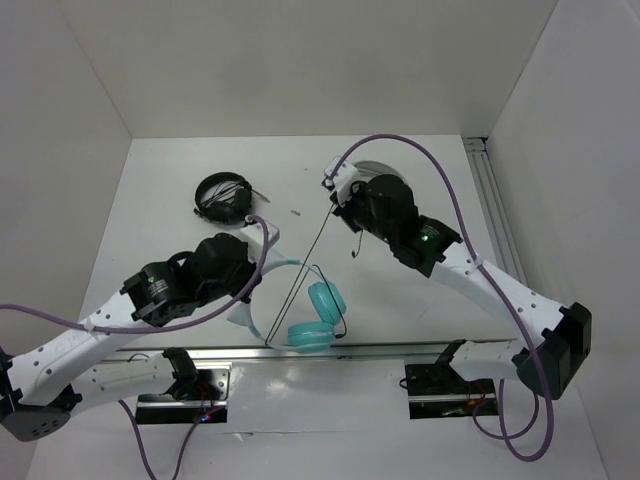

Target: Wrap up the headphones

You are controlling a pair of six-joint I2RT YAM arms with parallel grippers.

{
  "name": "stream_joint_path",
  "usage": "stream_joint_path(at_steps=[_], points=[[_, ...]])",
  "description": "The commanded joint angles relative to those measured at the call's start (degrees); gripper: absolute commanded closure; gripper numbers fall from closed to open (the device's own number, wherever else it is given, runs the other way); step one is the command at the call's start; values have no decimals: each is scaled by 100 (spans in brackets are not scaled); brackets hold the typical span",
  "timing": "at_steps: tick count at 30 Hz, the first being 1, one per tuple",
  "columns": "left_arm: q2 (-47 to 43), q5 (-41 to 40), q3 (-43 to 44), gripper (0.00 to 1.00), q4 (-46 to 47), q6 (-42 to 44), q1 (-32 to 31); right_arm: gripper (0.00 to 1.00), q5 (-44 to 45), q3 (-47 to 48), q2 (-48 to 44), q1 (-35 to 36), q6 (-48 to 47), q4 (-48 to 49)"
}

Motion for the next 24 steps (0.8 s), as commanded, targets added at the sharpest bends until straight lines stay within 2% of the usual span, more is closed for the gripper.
stream_joint_path(at_steps=[1, 8, 15, 18, 24], points=[[-171, 507, 406, 100, -243, -62, -64, 100, -485, 87, 54, -207, 263, 631], [-294, 691, 941, 100, -164, -264, -64, 100, -1039, -256, 212, -207, 562, 1008], [-399, -309, 1645, 100, -102, -782, -64, 98, -1760, -976, 318, -260, 1046, 1658], [-461, -617, 1787, 100, 29, -950, -64, 96, -2365, -1143, 449, -260, 1441, 2167], [-339, -1233, 2128, 100, 29, -1416, -64, 89, -3578, -1907, 774, -146, 2688, 4267]])
